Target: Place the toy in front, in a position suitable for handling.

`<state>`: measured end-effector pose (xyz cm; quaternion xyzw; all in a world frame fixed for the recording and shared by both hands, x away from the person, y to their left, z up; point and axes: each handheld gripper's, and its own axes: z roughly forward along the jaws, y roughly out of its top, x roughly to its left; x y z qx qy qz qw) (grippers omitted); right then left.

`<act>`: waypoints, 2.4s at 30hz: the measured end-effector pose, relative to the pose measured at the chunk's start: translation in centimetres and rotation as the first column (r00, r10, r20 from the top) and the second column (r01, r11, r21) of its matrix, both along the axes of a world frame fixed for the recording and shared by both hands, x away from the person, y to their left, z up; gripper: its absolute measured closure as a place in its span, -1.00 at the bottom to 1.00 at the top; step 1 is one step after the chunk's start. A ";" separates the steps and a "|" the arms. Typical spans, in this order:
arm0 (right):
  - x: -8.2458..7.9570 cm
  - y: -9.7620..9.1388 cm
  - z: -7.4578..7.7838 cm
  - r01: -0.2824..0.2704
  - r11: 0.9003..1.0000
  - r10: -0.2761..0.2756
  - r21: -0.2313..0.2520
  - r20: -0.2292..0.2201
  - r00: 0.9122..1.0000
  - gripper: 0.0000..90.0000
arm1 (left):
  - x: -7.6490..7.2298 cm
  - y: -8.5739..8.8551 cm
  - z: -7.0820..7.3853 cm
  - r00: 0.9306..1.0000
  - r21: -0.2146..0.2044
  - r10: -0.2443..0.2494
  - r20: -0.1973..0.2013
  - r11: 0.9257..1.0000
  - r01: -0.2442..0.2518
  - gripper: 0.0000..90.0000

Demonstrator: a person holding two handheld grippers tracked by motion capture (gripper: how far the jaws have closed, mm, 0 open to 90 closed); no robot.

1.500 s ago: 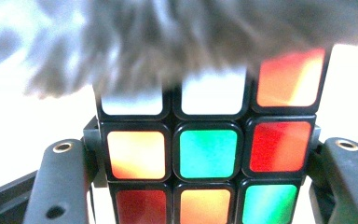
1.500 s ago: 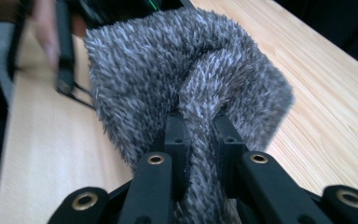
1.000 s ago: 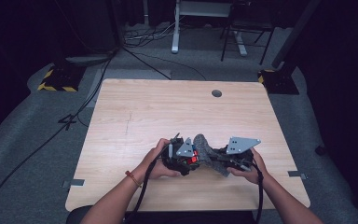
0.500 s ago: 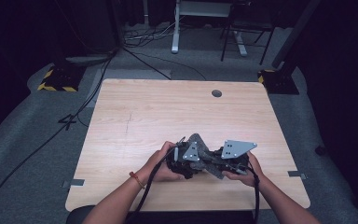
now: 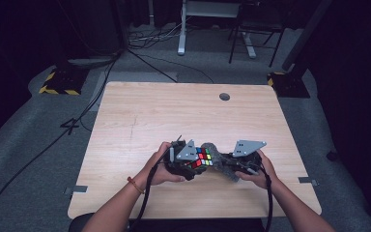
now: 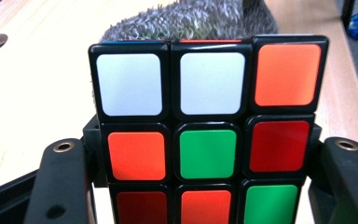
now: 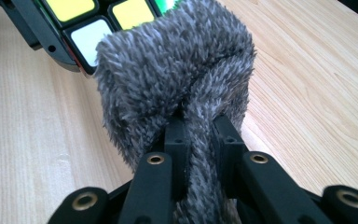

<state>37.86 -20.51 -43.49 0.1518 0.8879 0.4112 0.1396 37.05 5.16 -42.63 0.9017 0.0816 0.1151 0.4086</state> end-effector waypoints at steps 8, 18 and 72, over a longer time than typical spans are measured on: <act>-1.1 0.6 0.7 -0.055 0.997 0.056 0.054 -0.001 0.998 0.77 | -0.1 -0.3 -0.3 1.000 -0.008 -0.018 -0.004 1.000 0.018 -0.26; -1.6 0.2 1.6 -0.066 0.989 0.065 0.135 0.012 0.998 0.77 | 0.1 -0.5 -0.7 1.000 -0.009 -0.025 -0.019 1.000 0.025 -0.26; -1.6 0.0 2.1 -0.040 0.994 0.038 0.106 0.024 0.999 0.77 | -0.1 -1.2 -0.8 1.000 0.018 -0.029 -0.010 0.999 0.030 -0.25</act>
